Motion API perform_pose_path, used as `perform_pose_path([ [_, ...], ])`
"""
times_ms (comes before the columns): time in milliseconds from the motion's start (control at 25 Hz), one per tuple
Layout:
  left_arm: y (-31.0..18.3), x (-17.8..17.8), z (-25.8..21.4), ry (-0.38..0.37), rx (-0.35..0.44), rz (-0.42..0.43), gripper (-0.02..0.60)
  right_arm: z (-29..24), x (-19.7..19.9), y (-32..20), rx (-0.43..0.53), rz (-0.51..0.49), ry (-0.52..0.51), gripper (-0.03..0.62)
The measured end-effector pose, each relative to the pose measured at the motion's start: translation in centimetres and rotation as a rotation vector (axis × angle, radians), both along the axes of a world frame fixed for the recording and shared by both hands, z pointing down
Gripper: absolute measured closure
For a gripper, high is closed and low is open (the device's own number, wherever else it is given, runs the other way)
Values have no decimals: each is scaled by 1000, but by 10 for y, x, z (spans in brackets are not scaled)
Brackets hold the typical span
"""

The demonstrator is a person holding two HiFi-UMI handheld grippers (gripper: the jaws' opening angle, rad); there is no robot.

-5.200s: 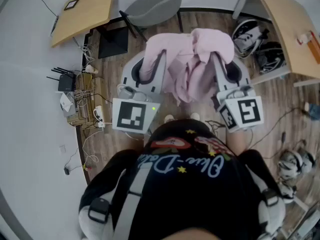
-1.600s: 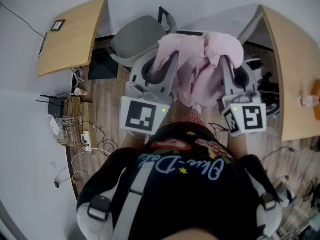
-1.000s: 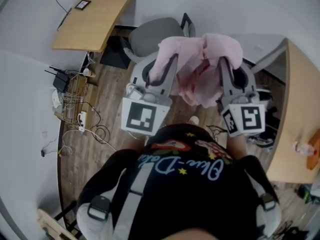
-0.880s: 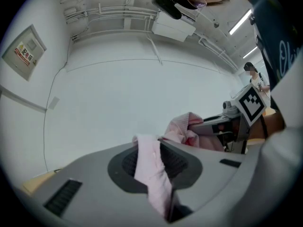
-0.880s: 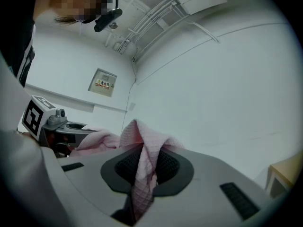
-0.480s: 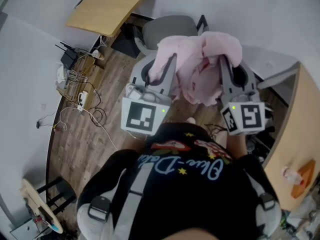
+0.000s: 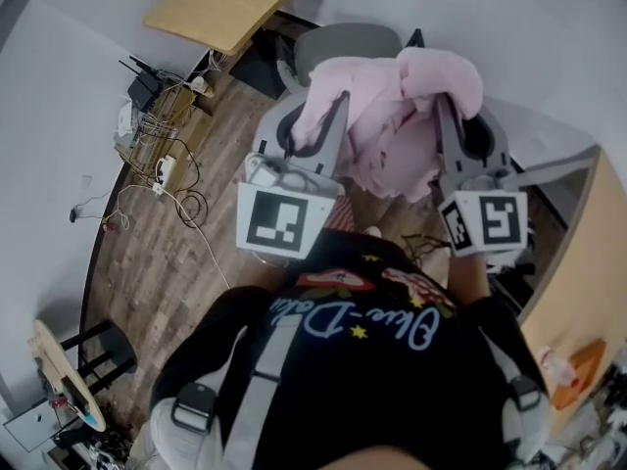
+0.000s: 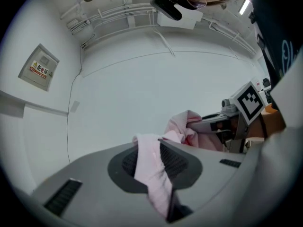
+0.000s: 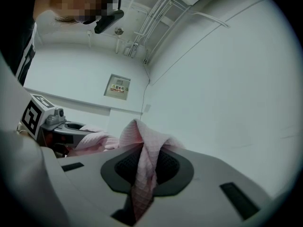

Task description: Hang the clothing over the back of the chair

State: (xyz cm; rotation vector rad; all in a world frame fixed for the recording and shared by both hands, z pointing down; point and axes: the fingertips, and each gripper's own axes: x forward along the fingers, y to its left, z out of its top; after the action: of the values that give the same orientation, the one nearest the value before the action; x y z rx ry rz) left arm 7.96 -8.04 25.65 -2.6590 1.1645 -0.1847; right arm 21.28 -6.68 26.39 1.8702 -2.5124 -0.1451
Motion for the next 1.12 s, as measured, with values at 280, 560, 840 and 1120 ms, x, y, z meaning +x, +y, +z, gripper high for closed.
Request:
perform_pose_path([
  [280,-29,-3,4,14,-2,-17,525,2,-2,-32,-7,-15,11,549],
  [560,-82,-16,-3,28,-2,-33,525,-6,-14,-88,-9,-27,29,549],
  [840,-104,-15,6,12,11,-30,525,7,-13,-109,-15,-15,35,549],
  [1120,-133,-6,25,19,-14,-31,525,31,-1,-137,-53,13,31,549],
])
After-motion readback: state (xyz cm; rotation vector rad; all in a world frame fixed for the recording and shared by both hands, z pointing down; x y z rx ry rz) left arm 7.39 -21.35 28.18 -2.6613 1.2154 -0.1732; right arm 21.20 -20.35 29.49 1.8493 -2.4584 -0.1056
